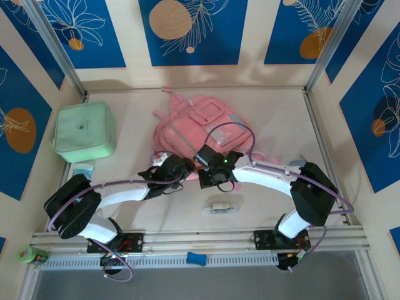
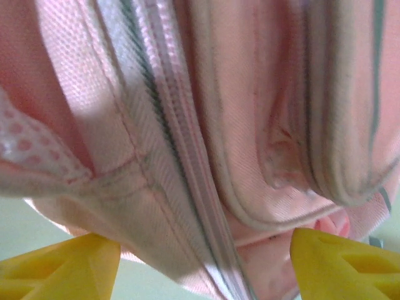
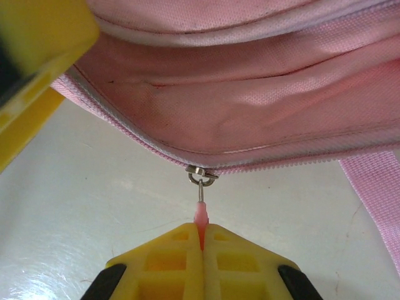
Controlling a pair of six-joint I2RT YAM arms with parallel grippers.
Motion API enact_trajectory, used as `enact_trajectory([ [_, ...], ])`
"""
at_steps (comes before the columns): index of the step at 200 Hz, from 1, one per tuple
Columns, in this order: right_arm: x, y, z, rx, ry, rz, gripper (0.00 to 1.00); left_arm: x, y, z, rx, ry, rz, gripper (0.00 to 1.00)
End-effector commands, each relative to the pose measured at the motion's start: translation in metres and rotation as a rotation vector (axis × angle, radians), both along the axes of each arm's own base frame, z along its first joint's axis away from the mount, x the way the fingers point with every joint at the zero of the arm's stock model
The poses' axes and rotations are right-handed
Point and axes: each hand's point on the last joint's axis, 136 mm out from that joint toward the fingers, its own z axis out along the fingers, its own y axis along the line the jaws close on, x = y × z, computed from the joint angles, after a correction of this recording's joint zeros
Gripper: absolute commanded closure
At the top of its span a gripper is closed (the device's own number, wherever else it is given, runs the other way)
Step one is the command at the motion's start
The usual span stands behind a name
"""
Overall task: Pack the student bag
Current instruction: Zip the student bag at the top-center of the table.
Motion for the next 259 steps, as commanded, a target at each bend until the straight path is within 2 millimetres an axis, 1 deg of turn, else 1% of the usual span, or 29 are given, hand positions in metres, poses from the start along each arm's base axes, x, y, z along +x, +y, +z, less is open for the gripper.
enact_trajectory([
  [1, -0.006, -0.002, -0.003, -0.007, 0.011, -0.002, 1.00, 0.009, -0.001, -0.007, -0.002, -0.006, 0.066, 0.35],
  [17, -0.006, -0.006, -0.006, -0.025, 0.011, -0.010, 1.00, 0.009, 0.001, -0.015, 0.032, 0.006, 0.062, 0.45],
  [29, -0.005, -0.009, -0.007, -0.043, 0.010, -0.023, 1.00, 0.009, 0.002, -0.017, 0.047, 0.007, 0.060, 0.54],
  [37, -0.004, -0.012, -0.008, -0.055, 0.007, -0.031, 1.00, 0.010, 0.004, -0.015, 0.055, -0.004, 0.059, 0.63],
  [56, -0.002, -0.020, -0.009, -0.085, -0.007, -0.046, 1.00, 0.010, 0.006, -0.010, 0.080, -0.024, 0.043, 0.79],
  [82, 0.000, -0.033, -0.012, -0.103, 0.000, -0.081, 1.00, 0.011, 0.017, 0.001, 0.121, -0.059, 0.044, 0.96],
  [91, 0.001, -0.037, -0.013, -0.108, -0.001, -0.090, 1.00, 0.014, 0.020, 0.006, 0.130, -0.072, 0.034, 1.00],
  [112, 0.003, -0.050, -0.013, -0.128, -0.011, -0.123, 1.00, 0.016, 0.031, 0.010, 0.161, -0.077, 0.031, 1.00],
  [131, 0.005, -0.064, -0.014, -0.148, -0.007, -0.168, 1.00, 0.020, 0.040, 0.012, 0.138, -0.079, 0.037, 1.00],
  [159, 0.010, -0.090, -0.015, -0.172, -0.010, -0.239, 1.00, 0.026, 0.065, 0.013, 0.165, -0.076, 0.041, 1.00],
  [174, 0.013, -0.104, -0.016, -0.168, 0.001, -0.282, 1.00, 0.028, 0.075, 0.013, 0.157, -0.062, 0.033, 1.00],
  [193, 0.016, -0.114, -0.018, -0.163, 0.014, -0.310, 1.00, 0.033, 0.084, 0.014, 0.142, -0.063, 0.042, 1.00],
  [202, 0.016, -0.113, -0.018, -0.166, 0.009, -0.302, 1.00, 0.034, 0.088, 0.016, 0.152, -0.069, 0.045, 1.00],
  [209, 0.016, -0.108, -0.016, -0.152, 0.006, -0.294, 1.00, 0.034, 0.090, 0.016, 0.162, -0.066, 0.047, 1.00],
  [229, 0.010, -0.083, -0.008, -0.059, 0.011, -0.235, 1.00, 0.034, 0.086, 0.018, 0.146, -0.068, 0.030, 1.00],
  [240, 0.009, -0.072, -0.001, -0.022, 0.006, -0.209, 1.00, 0.033, 0.083, 0.019, 0.140, -0.065, 0.013, 0.88],
  [249, 0.008, -0.066, 0.007, 0.004, 0.000, -0.199, 1.00, 0.032, 0.082, 0.021, 0.143, -0.071, -0.007, 0.80],
  [259, 0.007, -0.064, 0.014, 0.029, -0.002, -0.194, 0.92, 0.027, 0.083, 0.023, 0.162, -0.074, -0.024, 0.70],
])
